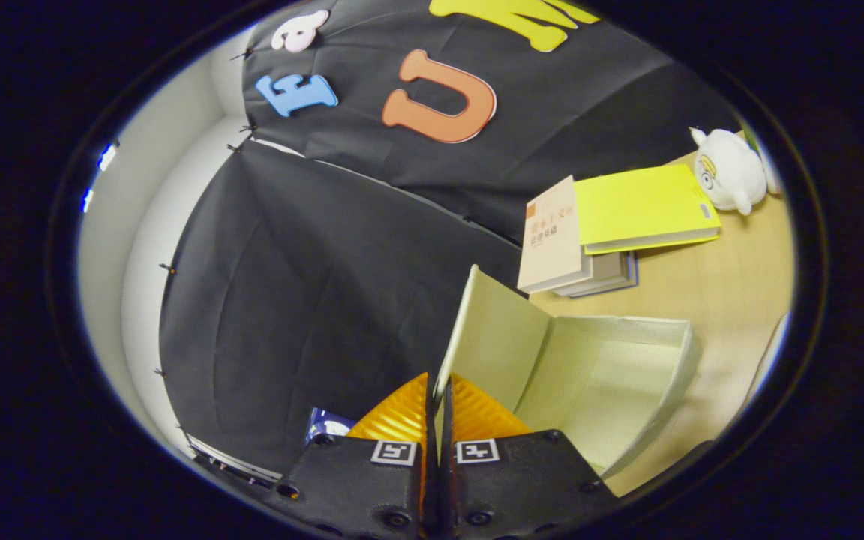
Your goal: Open the storage box then place both shoes into the box .Put the left shoe in first, then the right shoe, with the right side of both shoes facing outward in a uniform manner.
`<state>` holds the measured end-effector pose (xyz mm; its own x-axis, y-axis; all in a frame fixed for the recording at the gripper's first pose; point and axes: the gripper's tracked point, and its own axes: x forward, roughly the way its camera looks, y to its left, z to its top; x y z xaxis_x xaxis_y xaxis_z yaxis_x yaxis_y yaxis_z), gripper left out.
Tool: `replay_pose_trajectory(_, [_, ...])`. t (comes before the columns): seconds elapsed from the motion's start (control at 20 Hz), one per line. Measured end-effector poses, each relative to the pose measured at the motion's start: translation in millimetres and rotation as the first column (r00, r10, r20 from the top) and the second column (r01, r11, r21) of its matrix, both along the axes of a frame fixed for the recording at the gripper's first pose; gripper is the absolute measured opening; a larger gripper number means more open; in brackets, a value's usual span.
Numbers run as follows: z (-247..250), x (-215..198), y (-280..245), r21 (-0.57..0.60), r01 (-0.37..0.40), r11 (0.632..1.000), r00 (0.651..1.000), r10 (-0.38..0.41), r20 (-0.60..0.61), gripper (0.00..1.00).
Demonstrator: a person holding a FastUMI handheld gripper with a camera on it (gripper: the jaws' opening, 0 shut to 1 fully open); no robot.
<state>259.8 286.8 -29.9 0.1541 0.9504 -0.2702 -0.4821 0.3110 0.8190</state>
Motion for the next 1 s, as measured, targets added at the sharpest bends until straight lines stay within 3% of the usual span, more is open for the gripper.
replay_pose_trajectory(0.25, [8.6,-5.8,76.6,-0.029,0.028,0.999,0.997,-0.026,0.072,0.13])
replay_pose_trajectory(0.35, [14.6,-10.3,97.5,-0.025,0.022,0.999,0.995,-0.020,0.101,0.31])
replay_pose_trajectory(0.5, [13.4,-19.5,122.5,-0.028,0.032,0.999,0.992,-0.029,0.125,1.00])
replay_pose_trajectory(0.75, [-6.2,-18.1,111.0,-0.104,0.091,0.990,0.985,-0.074,0.155,1.00])
replay_pose_trajectory(1.0, [-32.9,-2.8,54.9,-0.207,0.192,0.959,0.964,-0.145,0.223,1.00])
